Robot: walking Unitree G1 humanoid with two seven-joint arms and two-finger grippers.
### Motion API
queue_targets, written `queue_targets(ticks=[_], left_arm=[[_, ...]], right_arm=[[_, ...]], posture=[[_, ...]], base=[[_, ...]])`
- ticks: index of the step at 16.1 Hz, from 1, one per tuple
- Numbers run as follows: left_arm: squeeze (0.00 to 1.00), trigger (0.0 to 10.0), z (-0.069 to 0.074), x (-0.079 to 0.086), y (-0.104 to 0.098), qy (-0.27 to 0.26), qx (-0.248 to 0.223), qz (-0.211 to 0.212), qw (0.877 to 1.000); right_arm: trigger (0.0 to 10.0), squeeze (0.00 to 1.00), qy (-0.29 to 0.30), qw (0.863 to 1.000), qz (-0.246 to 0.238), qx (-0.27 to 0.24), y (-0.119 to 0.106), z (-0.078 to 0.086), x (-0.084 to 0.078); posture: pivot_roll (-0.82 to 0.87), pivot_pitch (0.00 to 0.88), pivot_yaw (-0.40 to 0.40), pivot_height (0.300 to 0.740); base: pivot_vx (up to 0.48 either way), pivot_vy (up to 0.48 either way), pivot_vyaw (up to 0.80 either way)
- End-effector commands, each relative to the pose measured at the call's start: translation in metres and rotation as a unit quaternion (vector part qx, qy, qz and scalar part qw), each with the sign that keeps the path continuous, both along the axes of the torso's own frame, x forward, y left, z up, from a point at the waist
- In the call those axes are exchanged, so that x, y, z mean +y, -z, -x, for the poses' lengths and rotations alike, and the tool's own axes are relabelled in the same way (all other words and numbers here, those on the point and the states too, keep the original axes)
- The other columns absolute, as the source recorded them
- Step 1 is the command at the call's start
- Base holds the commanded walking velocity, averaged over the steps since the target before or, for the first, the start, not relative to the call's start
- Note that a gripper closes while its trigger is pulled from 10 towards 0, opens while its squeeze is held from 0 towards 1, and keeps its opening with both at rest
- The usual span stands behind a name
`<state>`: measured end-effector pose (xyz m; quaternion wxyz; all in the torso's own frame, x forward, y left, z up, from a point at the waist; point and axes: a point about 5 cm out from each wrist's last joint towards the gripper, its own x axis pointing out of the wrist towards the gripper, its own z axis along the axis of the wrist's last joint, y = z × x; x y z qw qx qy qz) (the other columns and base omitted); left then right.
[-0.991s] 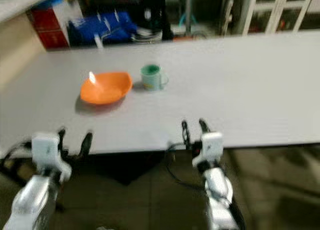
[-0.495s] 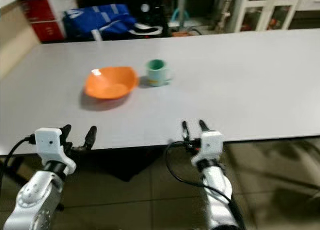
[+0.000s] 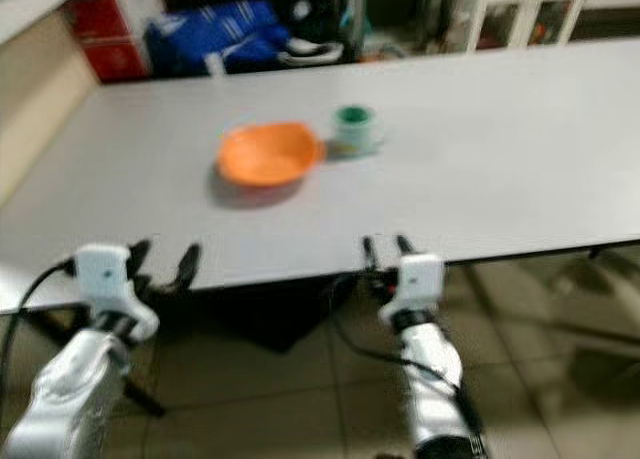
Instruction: Setting the table
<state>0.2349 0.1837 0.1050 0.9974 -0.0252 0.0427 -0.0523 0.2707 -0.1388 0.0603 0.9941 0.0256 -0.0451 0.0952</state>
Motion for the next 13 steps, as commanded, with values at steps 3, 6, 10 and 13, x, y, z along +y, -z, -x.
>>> queue_targets(ticks=[3,6,10,13], left_arm=[[0.00,10.0,-0.0050,0.0049,-0.0070,-0.002,-0.006,-0.005,1.000],[0.00,10.0,-0.0058,0.0074,-0.0092,-0.005,-0.006,-0.008,1.000],[0.00,10.0,-0.0087,0.0069,-0.0094,-0.003,-0.002,-0.007,1.000],[0.00,10.0,-0.0123,0.0060,-0.0098,0.000,-0.002,-0.010,1.000]], right_arm=[[10.0,0.00,0.000,1.000,0.004,0.000,-0.0011,-0.0029,0.0003],[10.0,0.00,-0.003,1.000,0.001,0.006,0.0026,0.0000,0.0034],[10.0,0.00,-0.004,1.000,0.002,0.006,0.0034,0.0007,0.0034],[10.0,0.00,-0.003,1.000,0.003,0.006,0.0038,0.0020,0.0019]], posture=[[-0.09,0.000,0.118,0.740],[-0.09,0.000,0.122,0.740],[-0.10,0.000,0.122,0.740],[-0.10,0.000,0.122,0.740]], base=[[0.000,0.479,0.00],[0.000,0.480,0.00],[0.000,0.480,0.00],[0.000,0.480,0.00]])
